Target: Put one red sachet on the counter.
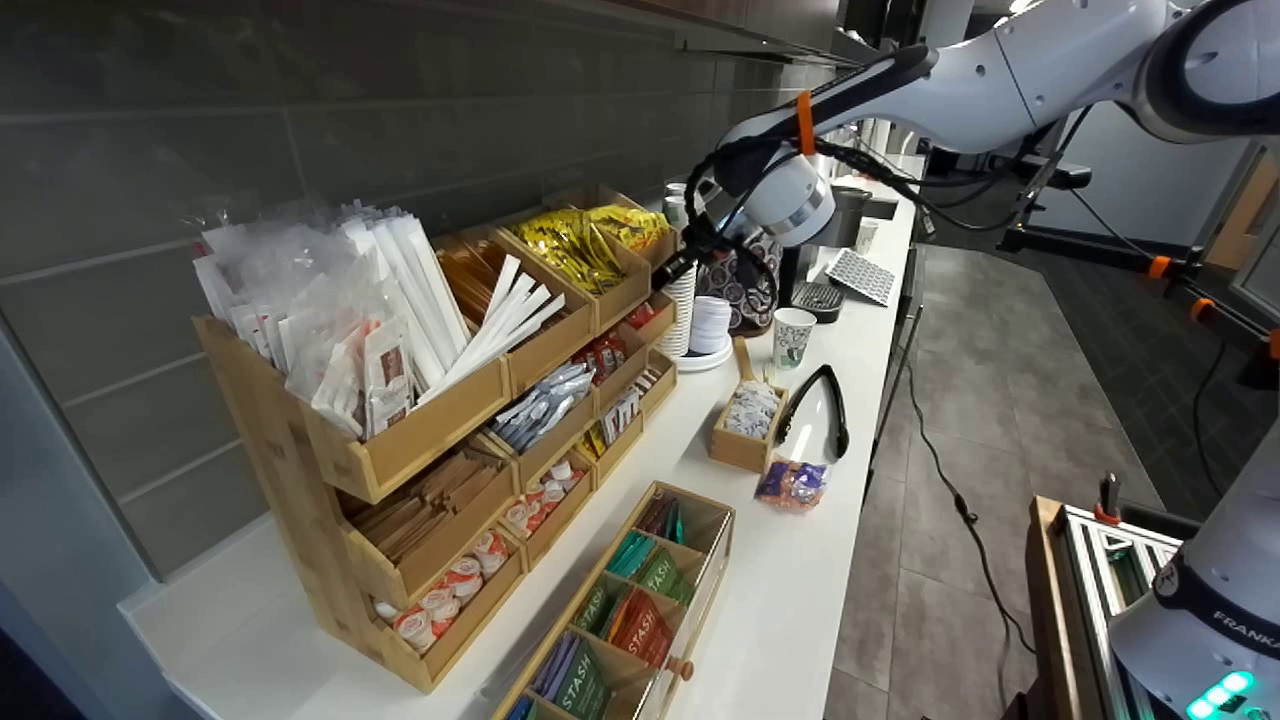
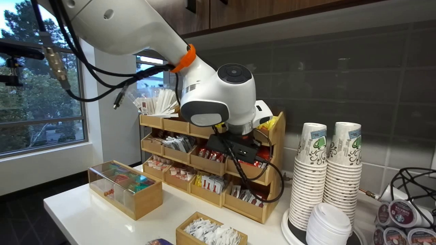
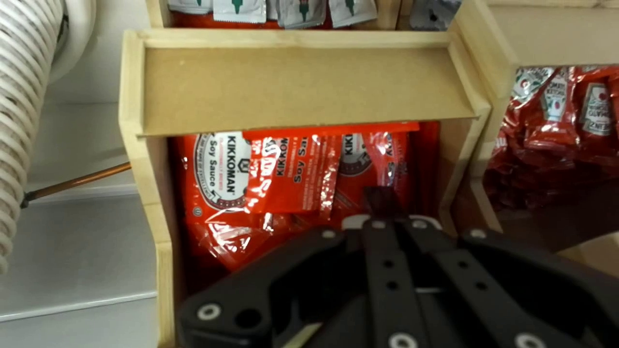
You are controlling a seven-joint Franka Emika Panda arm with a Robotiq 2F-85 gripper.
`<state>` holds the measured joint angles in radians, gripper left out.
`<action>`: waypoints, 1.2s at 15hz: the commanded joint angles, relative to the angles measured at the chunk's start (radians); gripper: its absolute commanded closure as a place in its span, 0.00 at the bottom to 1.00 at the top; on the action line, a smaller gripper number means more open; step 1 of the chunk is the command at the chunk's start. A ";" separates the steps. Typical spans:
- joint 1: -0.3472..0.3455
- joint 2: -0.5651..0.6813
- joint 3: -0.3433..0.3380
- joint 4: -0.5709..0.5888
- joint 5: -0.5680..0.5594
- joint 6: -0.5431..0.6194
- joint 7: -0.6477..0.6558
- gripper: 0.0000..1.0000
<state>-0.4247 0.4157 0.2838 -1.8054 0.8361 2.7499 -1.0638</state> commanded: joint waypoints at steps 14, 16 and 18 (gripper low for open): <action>0.006 -0.081 -0.034 -0.082 0.113 0.020 0.449 1.00; 0.010 -0.097 -0.042 -0.093 0.096 0.012 0.532 1.00; 0.012 -0.104 -0.047 -0.105 0.082 0.007 0.598 1.00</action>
<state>-0.4263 0.3494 0.2545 -1.8878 0.9225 2.7656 -0.5723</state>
